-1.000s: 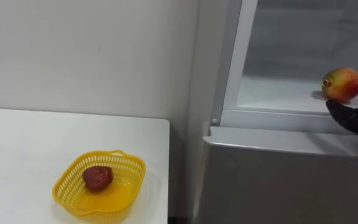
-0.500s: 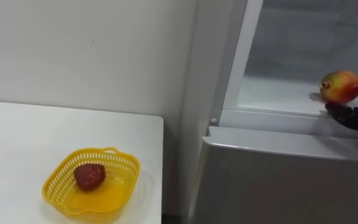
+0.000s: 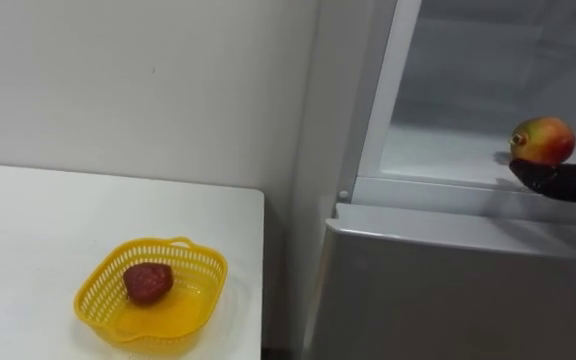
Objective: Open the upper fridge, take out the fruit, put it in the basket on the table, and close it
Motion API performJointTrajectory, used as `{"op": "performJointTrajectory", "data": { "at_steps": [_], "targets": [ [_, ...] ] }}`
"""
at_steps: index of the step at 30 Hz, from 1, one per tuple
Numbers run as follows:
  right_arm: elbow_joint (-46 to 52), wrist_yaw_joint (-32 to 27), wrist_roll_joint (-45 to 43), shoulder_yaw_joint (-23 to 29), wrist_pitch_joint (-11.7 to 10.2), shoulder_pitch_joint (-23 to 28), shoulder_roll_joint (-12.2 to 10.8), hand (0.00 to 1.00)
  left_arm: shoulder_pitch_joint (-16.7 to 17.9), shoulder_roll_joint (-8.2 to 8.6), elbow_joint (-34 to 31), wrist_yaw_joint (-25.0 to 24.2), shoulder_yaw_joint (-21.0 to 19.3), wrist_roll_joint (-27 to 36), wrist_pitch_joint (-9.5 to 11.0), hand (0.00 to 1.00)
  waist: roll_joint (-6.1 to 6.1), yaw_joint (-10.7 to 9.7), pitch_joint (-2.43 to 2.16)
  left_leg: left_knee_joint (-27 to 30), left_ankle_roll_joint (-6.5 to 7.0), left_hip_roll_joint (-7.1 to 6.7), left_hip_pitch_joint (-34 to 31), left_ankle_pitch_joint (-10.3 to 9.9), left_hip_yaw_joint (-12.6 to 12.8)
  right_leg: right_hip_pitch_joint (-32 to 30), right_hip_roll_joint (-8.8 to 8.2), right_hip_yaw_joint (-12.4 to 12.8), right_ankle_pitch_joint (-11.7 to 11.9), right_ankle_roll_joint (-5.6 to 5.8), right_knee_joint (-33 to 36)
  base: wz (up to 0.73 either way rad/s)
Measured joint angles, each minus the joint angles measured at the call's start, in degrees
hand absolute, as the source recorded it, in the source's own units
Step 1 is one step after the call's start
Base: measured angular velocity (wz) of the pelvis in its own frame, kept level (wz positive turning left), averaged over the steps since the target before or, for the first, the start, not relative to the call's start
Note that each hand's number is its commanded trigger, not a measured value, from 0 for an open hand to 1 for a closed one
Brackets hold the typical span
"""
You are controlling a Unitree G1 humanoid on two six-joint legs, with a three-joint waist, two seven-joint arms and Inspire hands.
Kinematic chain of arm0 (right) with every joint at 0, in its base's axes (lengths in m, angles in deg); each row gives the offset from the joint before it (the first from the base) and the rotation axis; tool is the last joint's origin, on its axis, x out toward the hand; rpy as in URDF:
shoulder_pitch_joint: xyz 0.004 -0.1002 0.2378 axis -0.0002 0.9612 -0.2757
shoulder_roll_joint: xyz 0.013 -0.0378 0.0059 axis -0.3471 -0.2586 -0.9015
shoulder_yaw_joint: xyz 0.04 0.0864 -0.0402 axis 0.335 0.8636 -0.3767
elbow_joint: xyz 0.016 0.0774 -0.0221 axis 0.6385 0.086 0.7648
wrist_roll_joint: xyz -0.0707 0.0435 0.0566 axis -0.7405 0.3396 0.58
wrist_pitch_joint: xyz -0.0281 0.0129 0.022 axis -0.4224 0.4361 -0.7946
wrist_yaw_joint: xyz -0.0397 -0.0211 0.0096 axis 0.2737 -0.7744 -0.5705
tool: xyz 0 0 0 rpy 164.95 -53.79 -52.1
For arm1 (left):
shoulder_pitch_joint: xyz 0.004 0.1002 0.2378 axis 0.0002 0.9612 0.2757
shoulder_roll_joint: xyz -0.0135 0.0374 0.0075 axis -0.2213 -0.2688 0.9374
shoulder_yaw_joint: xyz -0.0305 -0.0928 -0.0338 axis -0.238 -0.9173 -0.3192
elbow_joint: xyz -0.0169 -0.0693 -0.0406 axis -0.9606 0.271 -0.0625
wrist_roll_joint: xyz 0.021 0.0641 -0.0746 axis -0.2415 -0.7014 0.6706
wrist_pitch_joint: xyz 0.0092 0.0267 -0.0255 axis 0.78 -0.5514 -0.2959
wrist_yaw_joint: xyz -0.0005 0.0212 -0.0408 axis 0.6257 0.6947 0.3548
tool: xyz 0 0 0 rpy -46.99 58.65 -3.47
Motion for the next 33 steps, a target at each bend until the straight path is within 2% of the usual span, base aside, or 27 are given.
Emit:
{"op": "performJointTrajectory", "data": {
  "at_steps": [9, 14, 20, 25, 33],
  "targets": [
    [0.0, 1.4, 1.9, -0.4, 0.0, -0.4, 0.0, 0.0, 0.5, 0.04, -0.2, 0.4, 0.1, 0.0, -0.1, 0.0, 0.16, 0.3, 0.13, 0.1, 0.0, 0.03, 0.0, 0.0, 0.0, 0.0, 0.0, -0.1, 0.0, 0.0, 0.0, 0.0],
    [-0.5, 2.0, 4.4, -0.6, 0.0, -0.5, 0.0, 0.0, 0.4, 0.11, -2.4, 1.2, 0.2, 0.0, -0.1, 0.0, 0.94, 0.7, 0.64, 0.0, 0.0, 0.05, -0.3, 0.0, -0.3, -0.1, -0.15, -1.1, 0.0, 0.0, 0.0, 0.03],
    [-2.5, 2.5, 5.8, -0.5, 0.1, -0.5, 0.0, 0.0, 0.6, 0.22, -2.2, 1.3, 0.2, 0.0, -1.0, 0.0, 1.64, 1.2, 0.31, 0.1, -0.03, 0.07, -0.8, 0.0, -1.0, -0.1, -0.18, -2.0, 0.0, 0.0, -0.1, 0.06],
    [-3.1, 2.6, 6.9, -0.6, 0.1, -0.5, 0.1, 0.0, 0.9, 0.2, -2.3, 1.3, 0.5, 0.0, -1.2, 0.0, 1.41, 1.3, 0.23, 0.3, -0.03, 0.01, -0.8, 0.0, -1.6, 0.2, -0.3, -2.6, 0.0, 0.0, -0.2, 0.05],
    [-7.8, 3.0, 6.8, -0.6, 0.1, -1.6, 1.6, 0.0, 3.0, 0.04, -2.7, 0.7, 0.3, 0.0, -1.2, 0.0, 1.08, 1.3, 0.25, 0.4, -0.07, -0.06, -1.0, 0.0, -2.1, 0.4, -0.37, -3.1, -0.1, -0.08, -0.2, 0.03]
  ]
}}
